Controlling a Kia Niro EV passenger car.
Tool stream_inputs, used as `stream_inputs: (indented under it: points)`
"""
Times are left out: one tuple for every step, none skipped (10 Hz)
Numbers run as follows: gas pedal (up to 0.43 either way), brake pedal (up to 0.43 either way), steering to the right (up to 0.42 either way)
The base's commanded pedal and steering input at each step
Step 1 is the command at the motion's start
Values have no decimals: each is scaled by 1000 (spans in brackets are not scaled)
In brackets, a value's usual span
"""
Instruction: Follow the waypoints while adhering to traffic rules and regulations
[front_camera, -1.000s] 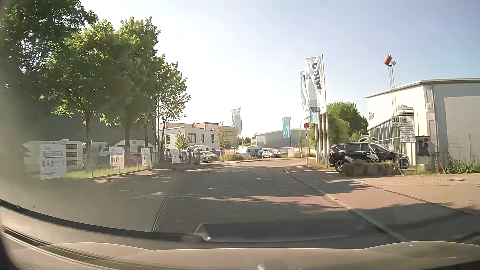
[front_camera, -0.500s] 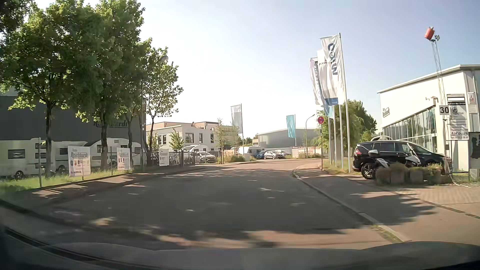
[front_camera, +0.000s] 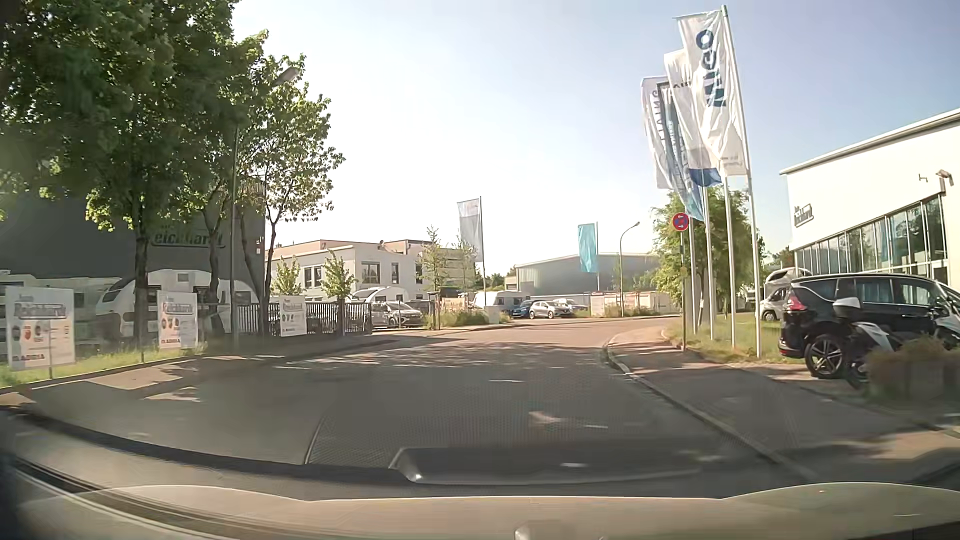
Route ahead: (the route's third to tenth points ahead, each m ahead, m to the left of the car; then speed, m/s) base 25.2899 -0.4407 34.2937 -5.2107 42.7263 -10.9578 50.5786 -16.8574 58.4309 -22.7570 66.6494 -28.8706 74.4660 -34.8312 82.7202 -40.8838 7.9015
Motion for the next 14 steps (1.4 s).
stream_inputs:
  points:
    - [39,0,5]
    - [39,0,6]
    - [39,0,7]
    - [39,0,8]
    - [28,0,8]
    - [28,0,8]
    - [0,0,8]
    - [0,0,9]
    - [0,0,11]
    - [0,0,14]
    - [0,0,14]
    - [0,0,15]
    - [0,0,22]
    - [0,0,32]
